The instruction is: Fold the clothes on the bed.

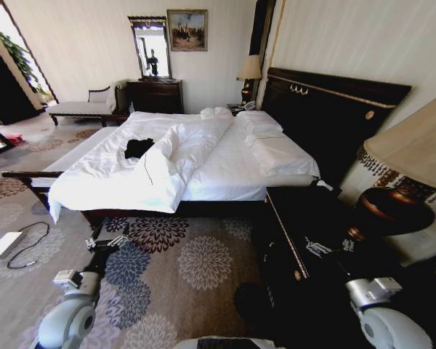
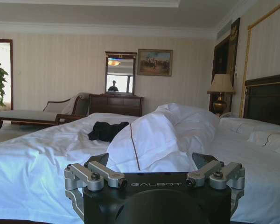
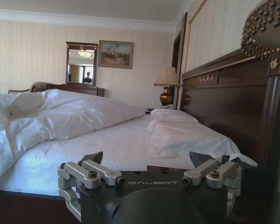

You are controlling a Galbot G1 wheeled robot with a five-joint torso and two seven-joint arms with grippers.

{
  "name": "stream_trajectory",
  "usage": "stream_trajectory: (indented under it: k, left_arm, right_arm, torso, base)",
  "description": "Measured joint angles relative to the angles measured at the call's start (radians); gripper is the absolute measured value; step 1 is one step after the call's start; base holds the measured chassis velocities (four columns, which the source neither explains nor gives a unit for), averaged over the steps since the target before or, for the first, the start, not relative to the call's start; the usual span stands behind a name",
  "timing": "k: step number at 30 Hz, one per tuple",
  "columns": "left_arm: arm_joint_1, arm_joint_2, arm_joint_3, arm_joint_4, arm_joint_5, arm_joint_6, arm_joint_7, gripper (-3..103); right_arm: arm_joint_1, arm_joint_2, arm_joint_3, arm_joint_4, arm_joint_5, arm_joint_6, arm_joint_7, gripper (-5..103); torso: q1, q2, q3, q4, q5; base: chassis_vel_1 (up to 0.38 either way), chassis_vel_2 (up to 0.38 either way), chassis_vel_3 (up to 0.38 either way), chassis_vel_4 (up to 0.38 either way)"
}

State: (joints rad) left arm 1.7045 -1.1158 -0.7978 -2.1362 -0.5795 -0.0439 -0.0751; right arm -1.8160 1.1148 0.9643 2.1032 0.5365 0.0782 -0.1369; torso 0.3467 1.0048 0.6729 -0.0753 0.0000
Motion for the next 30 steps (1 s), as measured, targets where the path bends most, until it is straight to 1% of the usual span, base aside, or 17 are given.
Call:
stream_trajectory:
  k: [4,13,18,30]
  left_arm:
    - [-0.001,-0.009,0.005,0.0,0.001,0.003,-0.001,100]
    - [0.006,-0.013,0.017,-0.005,0.013,0.003,-0.001,100]
    - [0.02,-0.036,0.015,-0.005,0.021,0.0,-0.001,100]
    - [0.029,-0.022,0.002,-0.018,0.017,-0.004,0.0,100]
  right_arm:
    - [-0.002,0.007,-0.002,-0.005,-0.002,0.012,-0.011,100]
    - [-0.006,0.011,-0.001,-0.022,-0.006,0.017,-0.008,100]
    - [-0.004,0.015,-0.004,-0.021,-0.012,0.017,0.0,100]
    - [-0.008,0.019,-0.001,-0.009,-0.009,0.011,0.001,100]
  torso:
    - [0.0,0.0,0.0,0.0,0.0]
    - [0.0,0.0,0.0,0.0001,0.0001]
    - [0.0,0.0,0.0,0.0001,0.0]
    - [0.0,0.0,0.0,-0.0001,0.0]
  base:
    - [-0.055,0.051,0.059,-0.061]
    - [-0.057,0.054,0.055,-0.057]
    - [-0.049,0.055,0.046,-0.049]
    - [-0.04,0.044,0.048,-0.048]
